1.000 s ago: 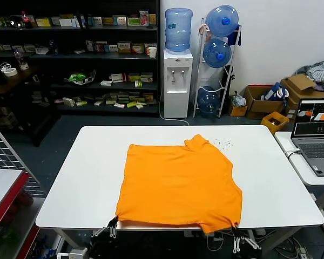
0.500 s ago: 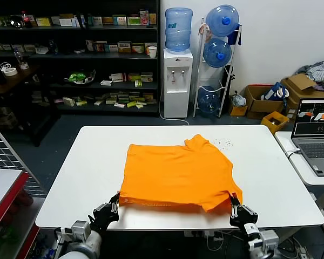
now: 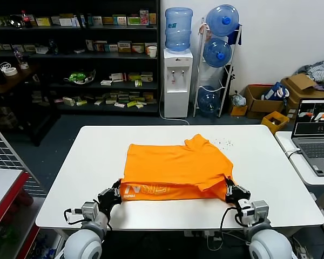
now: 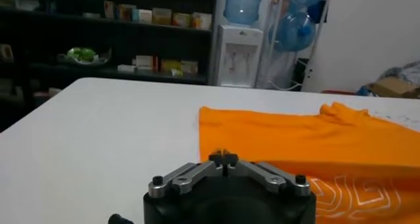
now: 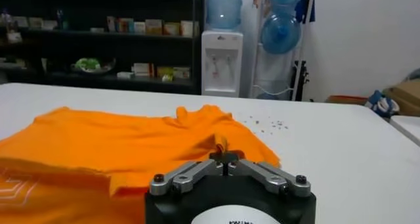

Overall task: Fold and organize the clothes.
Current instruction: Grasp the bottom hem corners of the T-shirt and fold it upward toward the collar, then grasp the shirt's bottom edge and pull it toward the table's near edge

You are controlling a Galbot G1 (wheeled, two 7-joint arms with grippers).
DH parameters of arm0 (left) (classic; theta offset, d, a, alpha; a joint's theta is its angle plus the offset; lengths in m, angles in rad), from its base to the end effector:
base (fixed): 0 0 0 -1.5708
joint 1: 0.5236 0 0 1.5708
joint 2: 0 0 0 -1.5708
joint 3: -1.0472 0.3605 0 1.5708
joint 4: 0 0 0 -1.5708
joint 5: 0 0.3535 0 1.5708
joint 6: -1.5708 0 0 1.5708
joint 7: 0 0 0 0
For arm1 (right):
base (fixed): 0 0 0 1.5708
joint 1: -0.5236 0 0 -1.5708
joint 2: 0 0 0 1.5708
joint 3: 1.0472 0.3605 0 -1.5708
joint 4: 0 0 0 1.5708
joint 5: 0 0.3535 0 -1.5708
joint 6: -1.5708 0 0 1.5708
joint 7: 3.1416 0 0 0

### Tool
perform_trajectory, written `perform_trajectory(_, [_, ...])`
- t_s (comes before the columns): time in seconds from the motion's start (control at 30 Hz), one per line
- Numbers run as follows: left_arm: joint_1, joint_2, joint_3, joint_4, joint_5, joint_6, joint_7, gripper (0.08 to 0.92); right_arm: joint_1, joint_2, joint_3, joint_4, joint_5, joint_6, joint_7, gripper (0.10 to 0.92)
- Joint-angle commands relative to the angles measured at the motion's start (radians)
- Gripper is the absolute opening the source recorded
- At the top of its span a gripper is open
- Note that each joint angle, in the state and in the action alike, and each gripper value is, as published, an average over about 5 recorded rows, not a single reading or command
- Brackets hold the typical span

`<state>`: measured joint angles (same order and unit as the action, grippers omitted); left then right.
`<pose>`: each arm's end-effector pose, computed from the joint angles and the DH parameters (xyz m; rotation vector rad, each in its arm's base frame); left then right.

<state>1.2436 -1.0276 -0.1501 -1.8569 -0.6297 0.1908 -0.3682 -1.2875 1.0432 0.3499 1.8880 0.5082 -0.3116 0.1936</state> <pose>0.2536 0.0288 -0.3433 -0.1457 -2.7703 0.1030 0.2629 -0.0758 -0.3171 0.1633 -2.7817 0.0521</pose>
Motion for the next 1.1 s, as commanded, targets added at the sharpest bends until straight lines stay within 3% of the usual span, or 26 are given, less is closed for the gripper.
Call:
perform_trajectory(0.03, [-0.084,-0.017,0.021,0.089,0.001,0.003,-0.007,0.091,0.189,-0.006,-0.089,-0.128,0.036,-0.016,0.003,0.125])
perform_trajectory(0.17, [-0.104,-0.028,0.026,0.128,0.004,0.006,-0.002,0.094,0.237,0.009,-0.114,-0.176,0.030,-0.012,-0.004,0.129])
perform_trajectory(0.33, [-0.125,-0.050,0.020,0.181,0.020,0.010,0.019,0.189,0.257,0.035,-0.119,-0.227,-0.014,0.039,-0.042,0.207])
perform_trajectory(0.47, [-0.113,-0.059,0.010,0.180,0.038,0.009,0.018,0.301,0.222,0.041,-0.096,-0.209,-0.055,0.059,-0.076,0.328])
perform_trajectory(0.67, [0.006,-0.043,-0.013,0.059,0.034,0.013,0.012,0.475,0.051,0.010,-0.004,-0.114,-0.128,0.100,-0.139,0.502])
perform_trajectory(0.9, [0.190,-0.055,-0.035,-0.057,0.025,0.015,0.011,0.683,-0.198,-0.036,0.130,-0.049,-0.099,0.149,-0.218,0.700])
perform_trajectory(1.03, [0.218,-0.082,-0.041,-0.055,0.032,0.008,0.025,0.784,-0.249,-0.015,0.168,-0.059,-0.053,0.160,-0.251,0.807])
perform_trajectory(1.1, [0.208,-0.096,-0.044,-0.046,0.035,0.003,0.029,0.811,-0.249,0.003,0.172,-0.074,-0.037,0.161,-0.261,0.819])
